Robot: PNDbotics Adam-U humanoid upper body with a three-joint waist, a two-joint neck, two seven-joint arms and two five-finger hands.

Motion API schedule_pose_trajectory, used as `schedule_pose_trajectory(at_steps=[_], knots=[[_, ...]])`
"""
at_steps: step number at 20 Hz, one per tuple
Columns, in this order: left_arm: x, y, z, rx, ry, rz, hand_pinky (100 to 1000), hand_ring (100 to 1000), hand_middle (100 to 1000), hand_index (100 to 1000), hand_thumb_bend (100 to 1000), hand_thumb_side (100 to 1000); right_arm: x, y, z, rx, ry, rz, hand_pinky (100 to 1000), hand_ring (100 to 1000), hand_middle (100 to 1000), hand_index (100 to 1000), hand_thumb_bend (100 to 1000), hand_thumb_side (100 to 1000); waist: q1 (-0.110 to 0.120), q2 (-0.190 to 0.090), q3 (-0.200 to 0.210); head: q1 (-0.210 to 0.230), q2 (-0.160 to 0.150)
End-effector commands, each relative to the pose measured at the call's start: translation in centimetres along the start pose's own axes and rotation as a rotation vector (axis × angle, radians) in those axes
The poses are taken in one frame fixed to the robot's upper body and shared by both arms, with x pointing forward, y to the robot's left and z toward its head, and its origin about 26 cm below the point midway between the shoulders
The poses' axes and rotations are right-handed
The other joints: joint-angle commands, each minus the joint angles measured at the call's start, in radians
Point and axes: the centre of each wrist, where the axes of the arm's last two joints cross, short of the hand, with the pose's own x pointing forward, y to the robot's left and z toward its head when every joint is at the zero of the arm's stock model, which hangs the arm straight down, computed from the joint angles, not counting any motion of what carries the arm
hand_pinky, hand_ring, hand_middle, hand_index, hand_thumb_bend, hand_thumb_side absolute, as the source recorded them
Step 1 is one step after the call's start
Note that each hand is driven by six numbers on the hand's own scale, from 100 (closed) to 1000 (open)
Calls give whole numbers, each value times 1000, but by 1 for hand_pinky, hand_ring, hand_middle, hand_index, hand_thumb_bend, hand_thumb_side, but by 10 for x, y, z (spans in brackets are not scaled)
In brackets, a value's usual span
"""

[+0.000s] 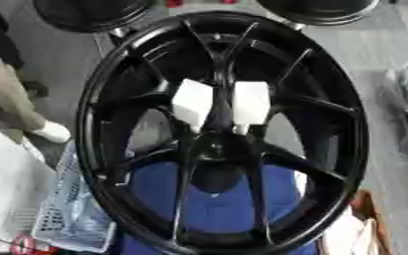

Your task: Pull the pin out of the wheel hub.

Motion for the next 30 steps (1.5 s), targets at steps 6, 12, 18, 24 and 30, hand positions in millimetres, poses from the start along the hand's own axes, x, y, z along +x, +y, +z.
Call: schedule_pose_trajectory(at_steps=[6, 12, 18, 24, 30], knots=[[7, 1, -2, -17, -27, -17, 829, 687, 653, 721, 195, 592, 14, -14, -9, 43, -55, 109, 738, 750, 759, 797, 100, 410, -8, -25, -5, 10, 8], [7, 3, -1, -18, -23, -29, 830, 686, 653, 721, 192, 594, 28, -31, -20, 200, -78, 305, 752, 761, 766, 806, 100, 396, -17, -27, -10, 23, 12], [7, 4, -1, -22, -18, -36, 830, 685, 653, 721, 190, 598, 48, -45, -34, 373, -121, 462, 767, 775, 773, 814, 100, 377, -26, -26, -12, 28, 12], [7, 5, 0, -20, -16, -44, 830, 684, 653, 721, 187, 600, 68, -54, -46, 540, -176, 598, 785, 791, 779, 823, 100, 373, -32, -23, -13, 25, 8], [7, 5, 0, -28, -15, -51, 830, 683, 653, 721, 184, 602, 88, -54, -57, 739, -218, 742, 804, 811, 789, 834, 135, 382, -36, -24, -18, 22, 6]])
